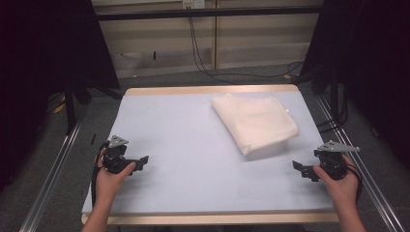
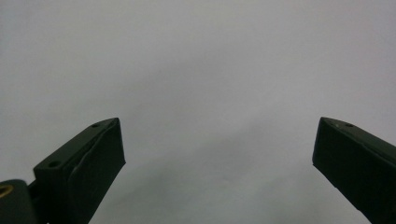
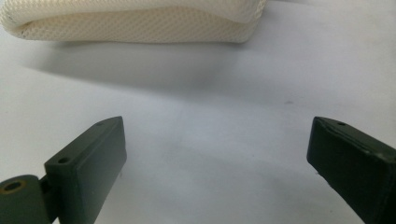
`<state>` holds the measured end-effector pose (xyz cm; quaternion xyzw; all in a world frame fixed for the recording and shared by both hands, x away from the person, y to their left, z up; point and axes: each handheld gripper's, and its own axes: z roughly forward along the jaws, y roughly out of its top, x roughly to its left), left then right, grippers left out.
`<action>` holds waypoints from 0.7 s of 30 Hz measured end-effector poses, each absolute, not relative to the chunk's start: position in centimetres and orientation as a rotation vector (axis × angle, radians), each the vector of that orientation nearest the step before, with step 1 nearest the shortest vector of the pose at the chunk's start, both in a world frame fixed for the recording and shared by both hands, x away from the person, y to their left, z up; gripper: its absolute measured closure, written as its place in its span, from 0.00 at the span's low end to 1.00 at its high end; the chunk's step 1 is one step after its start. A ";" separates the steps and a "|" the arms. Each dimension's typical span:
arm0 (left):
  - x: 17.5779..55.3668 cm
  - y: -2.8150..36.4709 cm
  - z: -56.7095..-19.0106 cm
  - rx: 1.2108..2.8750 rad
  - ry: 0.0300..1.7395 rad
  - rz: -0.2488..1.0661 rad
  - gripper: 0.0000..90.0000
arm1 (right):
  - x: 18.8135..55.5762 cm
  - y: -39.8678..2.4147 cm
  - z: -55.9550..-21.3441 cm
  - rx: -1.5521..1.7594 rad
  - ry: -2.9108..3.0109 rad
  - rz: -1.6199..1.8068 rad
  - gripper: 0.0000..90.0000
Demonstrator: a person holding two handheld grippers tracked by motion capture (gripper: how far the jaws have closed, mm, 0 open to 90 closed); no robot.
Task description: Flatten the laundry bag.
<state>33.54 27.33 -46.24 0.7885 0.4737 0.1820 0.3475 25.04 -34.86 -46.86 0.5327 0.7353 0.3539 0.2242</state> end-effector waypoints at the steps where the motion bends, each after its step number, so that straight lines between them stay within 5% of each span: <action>1: 33.6 27.4 -46.3 2.055 1.229 0.473 0.02 | 25.1 -34.9 -46.9 1.467 2.033 0.975 0.04; 21: 33.6 27.0 -46.7 2.069 1.223 0.450 0.03 | 26.3 -33.1 -46.1 1.466 2.100 1.012 0.04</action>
